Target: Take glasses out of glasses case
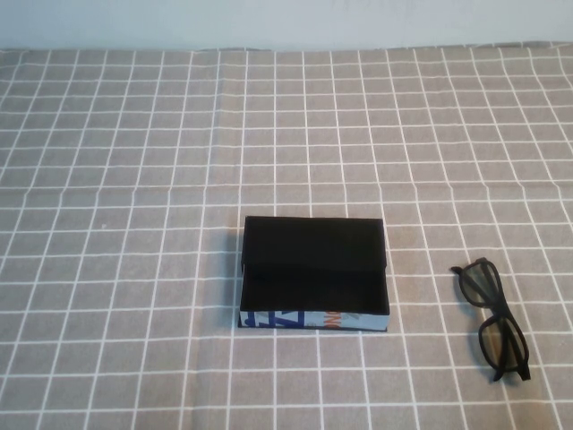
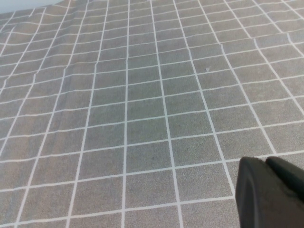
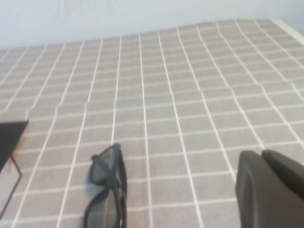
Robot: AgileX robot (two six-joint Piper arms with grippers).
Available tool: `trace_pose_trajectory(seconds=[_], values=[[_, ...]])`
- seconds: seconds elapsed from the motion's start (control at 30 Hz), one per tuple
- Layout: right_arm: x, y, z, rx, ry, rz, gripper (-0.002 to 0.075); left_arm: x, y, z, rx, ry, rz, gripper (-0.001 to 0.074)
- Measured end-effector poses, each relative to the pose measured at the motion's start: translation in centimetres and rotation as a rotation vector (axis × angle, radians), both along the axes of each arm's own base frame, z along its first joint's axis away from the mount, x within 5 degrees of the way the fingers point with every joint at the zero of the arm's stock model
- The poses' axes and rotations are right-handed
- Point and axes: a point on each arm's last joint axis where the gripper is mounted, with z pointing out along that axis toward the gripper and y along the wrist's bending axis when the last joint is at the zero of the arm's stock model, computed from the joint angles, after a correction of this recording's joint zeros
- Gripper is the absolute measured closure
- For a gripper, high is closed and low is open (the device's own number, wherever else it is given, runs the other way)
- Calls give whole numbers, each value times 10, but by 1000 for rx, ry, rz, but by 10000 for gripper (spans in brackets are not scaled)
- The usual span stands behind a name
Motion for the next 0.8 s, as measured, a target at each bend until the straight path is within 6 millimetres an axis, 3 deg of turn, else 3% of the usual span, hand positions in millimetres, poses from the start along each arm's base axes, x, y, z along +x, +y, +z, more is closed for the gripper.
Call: trace_pose_trajectory(seconds=[0.27,0.8], values=[[2,4,-21,20,54,73,742,0,0,0,0,0,0,739],[1,4,-22,11,59,95,742,0,0,0,0,0,0,739]])
